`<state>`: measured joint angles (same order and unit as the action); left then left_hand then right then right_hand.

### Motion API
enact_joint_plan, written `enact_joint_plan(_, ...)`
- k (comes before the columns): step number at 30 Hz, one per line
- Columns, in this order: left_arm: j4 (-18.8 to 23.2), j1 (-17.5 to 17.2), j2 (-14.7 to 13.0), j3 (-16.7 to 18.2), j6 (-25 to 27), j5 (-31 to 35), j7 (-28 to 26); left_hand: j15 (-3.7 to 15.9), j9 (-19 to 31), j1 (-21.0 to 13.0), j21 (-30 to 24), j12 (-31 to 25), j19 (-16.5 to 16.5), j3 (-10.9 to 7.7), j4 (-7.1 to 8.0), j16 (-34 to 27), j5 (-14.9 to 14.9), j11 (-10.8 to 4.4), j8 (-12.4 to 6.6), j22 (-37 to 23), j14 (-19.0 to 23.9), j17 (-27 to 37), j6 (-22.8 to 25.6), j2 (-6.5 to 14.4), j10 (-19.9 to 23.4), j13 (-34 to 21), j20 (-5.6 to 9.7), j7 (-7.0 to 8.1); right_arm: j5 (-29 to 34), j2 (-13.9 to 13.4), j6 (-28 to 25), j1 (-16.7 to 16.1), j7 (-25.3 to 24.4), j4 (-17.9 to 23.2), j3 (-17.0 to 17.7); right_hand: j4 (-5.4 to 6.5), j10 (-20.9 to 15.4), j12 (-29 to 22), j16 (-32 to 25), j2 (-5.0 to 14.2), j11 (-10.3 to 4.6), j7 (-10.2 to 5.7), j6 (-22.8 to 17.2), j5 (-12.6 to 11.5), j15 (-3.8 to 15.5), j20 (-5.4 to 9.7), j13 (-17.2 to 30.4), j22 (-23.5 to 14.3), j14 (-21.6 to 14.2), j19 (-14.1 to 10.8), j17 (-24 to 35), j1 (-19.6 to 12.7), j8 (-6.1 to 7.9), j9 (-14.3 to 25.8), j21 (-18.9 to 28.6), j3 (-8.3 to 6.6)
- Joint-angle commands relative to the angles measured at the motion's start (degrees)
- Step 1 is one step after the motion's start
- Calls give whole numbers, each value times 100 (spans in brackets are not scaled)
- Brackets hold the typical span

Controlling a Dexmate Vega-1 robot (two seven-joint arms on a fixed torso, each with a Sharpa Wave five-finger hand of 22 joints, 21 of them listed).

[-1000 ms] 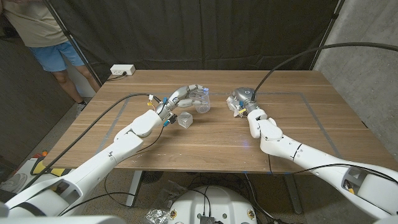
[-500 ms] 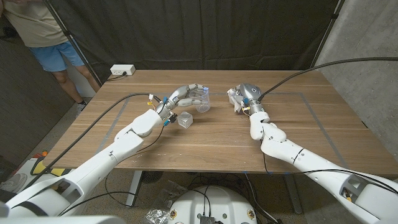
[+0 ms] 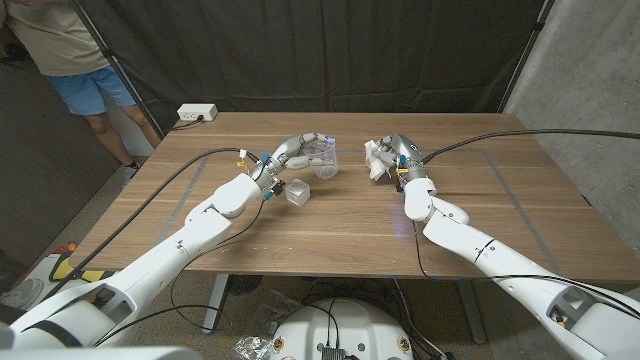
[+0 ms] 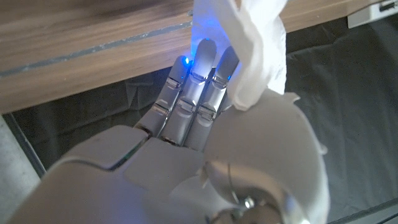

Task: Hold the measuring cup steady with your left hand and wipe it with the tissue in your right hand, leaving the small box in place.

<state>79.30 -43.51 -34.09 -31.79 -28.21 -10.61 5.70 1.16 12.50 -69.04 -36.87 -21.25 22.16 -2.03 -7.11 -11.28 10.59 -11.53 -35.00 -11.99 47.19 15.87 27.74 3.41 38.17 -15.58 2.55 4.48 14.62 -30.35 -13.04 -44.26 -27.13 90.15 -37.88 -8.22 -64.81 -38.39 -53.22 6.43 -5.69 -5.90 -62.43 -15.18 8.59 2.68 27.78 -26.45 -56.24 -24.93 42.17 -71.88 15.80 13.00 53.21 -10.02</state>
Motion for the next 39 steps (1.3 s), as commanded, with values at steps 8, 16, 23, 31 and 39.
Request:
enact_joint_plan(8,-57,91,57,-54,-16,28,39,1146,19,-259,-61,-56,-10,-227,155,-36,-4,-27,-30,6,520,20,22,529,28,-31,140,-61,-2048,10,1598,-38,1395,-197,441,14,-5,-61,-13,29,61,109,-20,-12,469,428,98,-24,-65,78,90,-77,38,101,194,48)
enact_joint_plan(16,-45,81,55,-48,-19,28,23,1148,19,-259,-78,-61,-14,-241,149,-32,-4,-26,-33,8,519,24,25,519,35,-35,145,-56,-3058,140,2305,-6,2246,-565,612,32,18,-83,-13,48,64,135,-9,-24,469,439,175,-33,-43,125,146,-97,66,184,337,87)
enact_joint_plan(23,-48,76,53,-42,-26,4,33,1147,18,-252,-97,-61,-22,-259,150,-31,-5,-27,-31,10,523,31,14,516,28,-39,142,-57,-3747,277,2719,16,2849,-828,708,43,6,-106,-25,60,64,159,-6,-36,468,427,227,-33,-60,154,197,-113,84,237,457,120)
enact_joint_plan(31,-130,82,120,-33,-76,-51,11,1149,18,-250,-115,-62,-24,-274,146,-30,-5,-27,-36,13,527,36,21,510,24,-42,147,-61,-4065,399,3052,-8,3138,-829,732,50,-43,-114,-20,67,81,184,-23,-51,468,407,234,-24,-80,156,227,-130,85,248,588,152)
enact_joint_plan(39,-179,82,202,3,-183,-89,-70,1150,17,-247,-134,-64,-29,-293,143,-33,-5,-27,-36,15,541,41,15,507,23,-45,149,-60,-4266,499,3297,-50,3345,-733,721,55,-50,-109,-8,68,84,195,-34,-63,469,399,244,-5,-103,163,250,-140,76,244,695,179)
